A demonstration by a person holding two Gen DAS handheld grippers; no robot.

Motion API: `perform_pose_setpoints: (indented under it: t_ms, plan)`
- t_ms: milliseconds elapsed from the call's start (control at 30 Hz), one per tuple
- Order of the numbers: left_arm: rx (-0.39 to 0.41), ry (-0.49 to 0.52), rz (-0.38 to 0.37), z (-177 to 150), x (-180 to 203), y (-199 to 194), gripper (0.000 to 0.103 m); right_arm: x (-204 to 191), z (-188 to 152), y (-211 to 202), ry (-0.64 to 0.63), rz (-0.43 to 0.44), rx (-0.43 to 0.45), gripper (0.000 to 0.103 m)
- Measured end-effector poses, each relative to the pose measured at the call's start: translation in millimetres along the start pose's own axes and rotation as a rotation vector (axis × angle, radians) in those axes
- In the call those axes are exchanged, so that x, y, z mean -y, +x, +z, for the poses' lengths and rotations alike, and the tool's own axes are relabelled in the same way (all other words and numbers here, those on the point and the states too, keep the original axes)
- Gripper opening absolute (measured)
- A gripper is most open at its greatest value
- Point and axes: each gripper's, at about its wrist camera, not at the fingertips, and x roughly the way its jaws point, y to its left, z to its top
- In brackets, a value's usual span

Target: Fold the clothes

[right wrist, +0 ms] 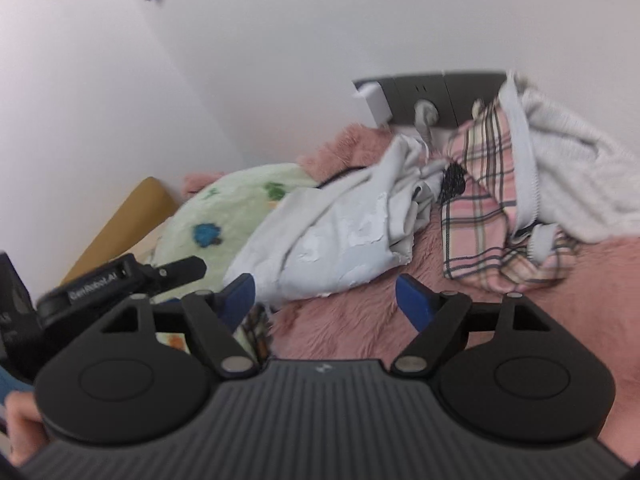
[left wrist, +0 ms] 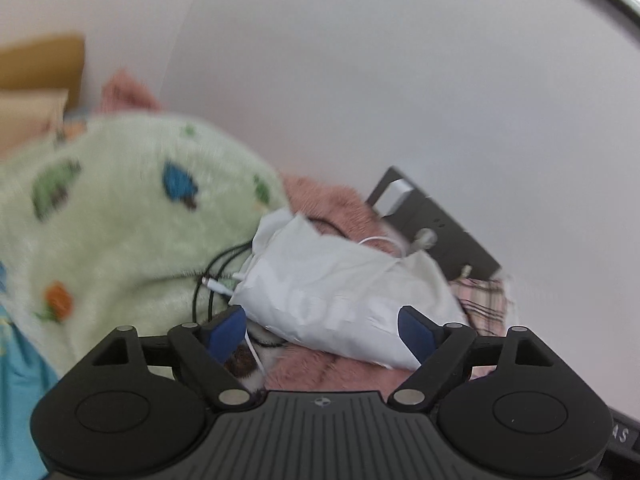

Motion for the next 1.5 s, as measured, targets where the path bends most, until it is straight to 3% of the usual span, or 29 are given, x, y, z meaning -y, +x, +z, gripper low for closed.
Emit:
perform_pose_setpoints:
  t_ms: [100,433,733,900,1133,1500]
  plan:
    - [0.075,0.061,0.022,-5,24,-50,0.101,-11,-1,-32,-0.049,-0.002,0.037,0.080]
    - [0.202,0.184,0.099,-18,88,-164,0.102,-36,-1,-125,-0.151,0.028,0.137,0.080]
    - [0.264,0.191,0.136,-16,114,-229,0.102,-52,6,-161,-0.219,0.042,0.167,0.080]
    - [0.293,0.217,0.170,-29,108,-245,0.102,-60,1,-172,-0.238,0.062,0.184,0.080]
    - [0.328,0.206,0.222,-42,68,-246,0.102,-70,-19,-165,-0.258,0.039,0.183,0.080]
    - [0.370,0.281,0.244,-59,9,-199,0.102,-105,-67,-141,-0.352,-0.024,0.315,0.079]
